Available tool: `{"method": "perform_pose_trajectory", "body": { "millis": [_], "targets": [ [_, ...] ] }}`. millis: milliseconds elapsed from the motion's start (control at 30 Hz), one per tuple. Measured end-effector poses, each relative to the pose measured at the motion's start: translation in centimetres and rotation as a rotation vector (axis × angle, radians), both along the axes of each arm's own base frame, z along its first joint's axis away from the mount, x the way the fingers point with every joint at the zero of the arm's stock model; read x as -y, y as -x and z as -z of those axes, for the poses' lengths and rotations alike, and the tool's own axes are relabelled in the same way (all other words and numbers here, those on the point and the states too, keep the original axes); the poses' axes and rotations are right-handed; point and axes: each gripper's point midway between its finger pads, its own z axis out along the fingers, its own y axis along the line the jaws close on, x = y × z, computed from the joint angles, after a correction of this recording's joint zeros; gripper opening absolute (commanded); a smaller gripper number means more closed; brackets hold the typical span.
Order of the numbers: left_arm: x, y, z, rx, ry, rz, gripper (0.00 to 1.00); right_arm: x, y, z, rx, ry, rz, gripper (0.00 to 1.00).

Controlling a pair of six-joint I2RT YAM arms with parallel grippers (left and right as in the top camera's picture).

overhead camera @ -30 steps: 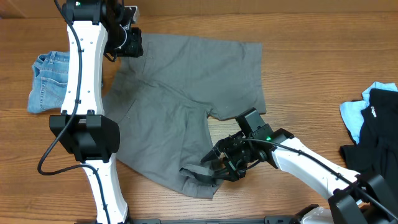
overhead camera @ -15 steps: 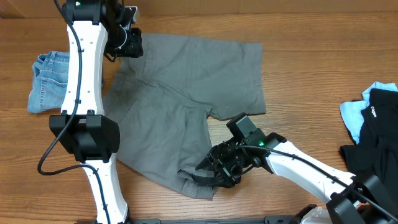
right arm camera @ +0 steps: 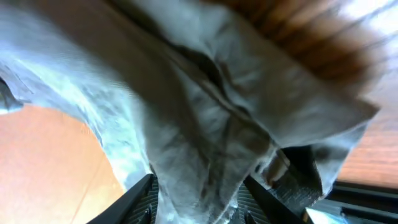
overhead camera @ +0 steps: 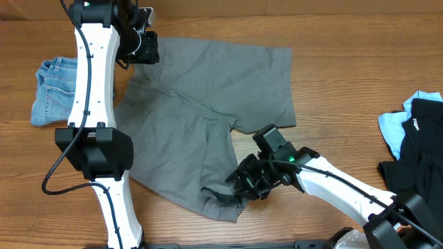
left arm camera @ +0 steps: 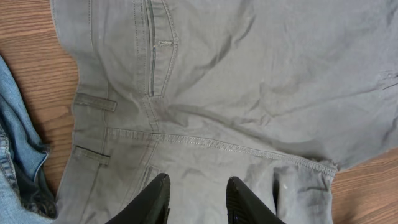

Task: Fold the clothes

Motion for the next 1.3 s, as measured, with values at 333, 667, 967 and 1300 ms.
{"method": "perform_pose_trajectory", "body": {
  "millis": [333,667,967,1300],
  "targets": [
    [0.0,0.0,0.0,-0.001,0.0,0.0,0.34,0.5,-0.4,0.5,0.008,0.041,0.031,0.06],
    [0.0,0.1,0.0,-0.004,0.0,0.0,0.34,0.8,-5.5,-0.8,0.256,-0.042,0.021,0.04],
    [0.0,0.1,0.0,-0.004,0.0,0.0,0.35,7.1,-9.9,-0.6,0.415,0.096,0.101,0.04],
    [0.0,0.1,0.0,-0.004,0.0,0.0,0.35,11.7,-12.3,-0.6,0.425,0.121,0.22,0.12]
  ]
}}
